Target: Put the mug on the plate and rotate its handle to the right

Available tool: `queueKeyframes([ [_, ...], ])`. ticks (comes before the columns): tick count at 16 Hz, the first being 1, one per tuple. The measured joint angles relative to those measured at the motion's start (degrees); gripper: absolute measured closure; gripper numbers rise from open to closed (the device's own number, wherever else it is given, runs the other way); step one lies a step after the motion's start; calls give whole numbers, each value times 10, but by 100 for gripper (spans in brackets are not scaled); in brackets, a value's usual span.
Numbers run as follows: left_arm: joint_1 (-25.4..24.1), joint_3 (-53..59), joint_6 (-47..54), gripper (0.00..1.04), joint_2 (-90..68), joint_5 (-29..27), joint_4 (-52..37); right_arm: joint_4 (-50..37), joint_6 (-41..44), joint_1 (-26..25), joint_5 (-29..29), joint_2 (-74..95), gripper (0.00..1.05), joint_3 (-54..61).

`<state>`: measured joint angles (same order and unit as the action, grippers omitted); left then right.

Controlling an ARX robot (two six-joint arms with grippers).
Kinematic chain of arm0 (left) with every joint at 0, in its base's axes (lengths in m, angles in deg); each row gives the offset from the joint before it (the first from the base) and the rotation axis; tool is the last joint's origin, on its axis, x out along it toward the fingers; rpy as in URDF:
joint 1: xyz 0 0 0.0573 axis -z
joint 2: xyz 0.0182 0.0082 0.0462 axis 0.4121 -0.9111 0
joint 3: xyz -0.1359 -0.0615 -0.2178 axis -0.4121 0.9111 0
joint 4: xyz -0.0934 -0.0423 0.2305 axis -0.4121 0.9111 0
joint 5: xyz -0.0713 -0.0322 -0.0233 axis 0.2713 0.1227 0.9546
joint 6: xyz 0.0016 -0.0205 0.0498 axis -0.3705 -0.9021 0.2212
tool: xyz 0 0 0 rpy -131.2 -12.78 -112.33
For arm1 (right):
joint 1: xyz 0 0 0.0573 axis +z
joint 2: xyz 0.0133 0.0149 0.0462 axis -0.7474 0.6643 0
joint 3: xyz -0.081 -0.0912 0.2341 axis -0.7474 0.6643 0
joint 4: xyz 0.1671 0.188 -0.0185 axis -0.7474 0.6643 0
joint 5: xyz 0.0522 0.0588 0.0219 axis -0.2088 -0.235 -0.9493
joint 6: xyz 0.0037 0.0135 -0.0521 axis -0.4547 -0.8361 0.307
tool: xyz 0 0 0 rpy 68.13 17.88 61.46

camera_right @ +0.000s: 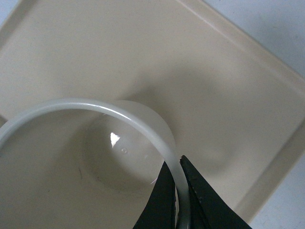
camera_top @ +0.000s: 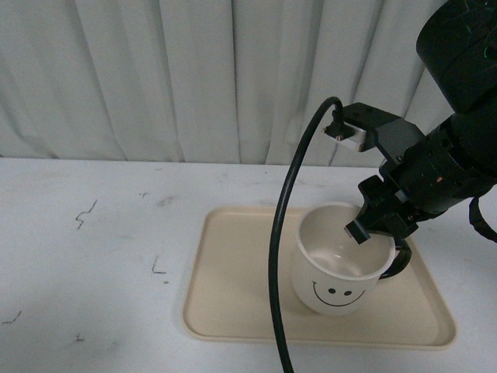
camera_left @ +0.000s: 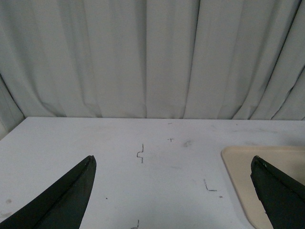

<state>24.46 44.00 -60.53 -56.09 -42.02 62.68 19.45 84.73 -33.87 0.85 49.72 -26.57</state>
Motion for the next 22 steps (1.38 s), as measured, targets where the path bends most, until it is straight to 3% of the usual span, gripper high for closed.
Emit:
queueKeyframes([
  [7,0,0,0,7,0,0,0,3,3,1,28,45,102,-30],
  [8,0,0,0,7,0,0,0,7,4,1,32,51,94,-36],
  [9,0,0,0,7,0,0,0,9,4,1,30,52,81,-36],
  [10,0,0,0,7,0,0,0,3,8,0,26,52,60,-39],
  [11,0,0,0,7,0,0,0,-1,16,-7,16,45,25,-39],
  [12,0,0,0,7,0,0,0,-21,17,-12,5,24,10,-32],
  [13,0,0,0,7,0,0,0,-54,17,-21,-1,-15,5,-7],
  [15,0,0,0,7,0,0,0,-169,19,-26,16,-101,7,69],
  [21,0,0,0,7,0,0,0,-259,14,-25,21,-182,6,126],
  [22,0,0,0,7,0,0,-1,-307,5,-24,35,-185,8,130],
])
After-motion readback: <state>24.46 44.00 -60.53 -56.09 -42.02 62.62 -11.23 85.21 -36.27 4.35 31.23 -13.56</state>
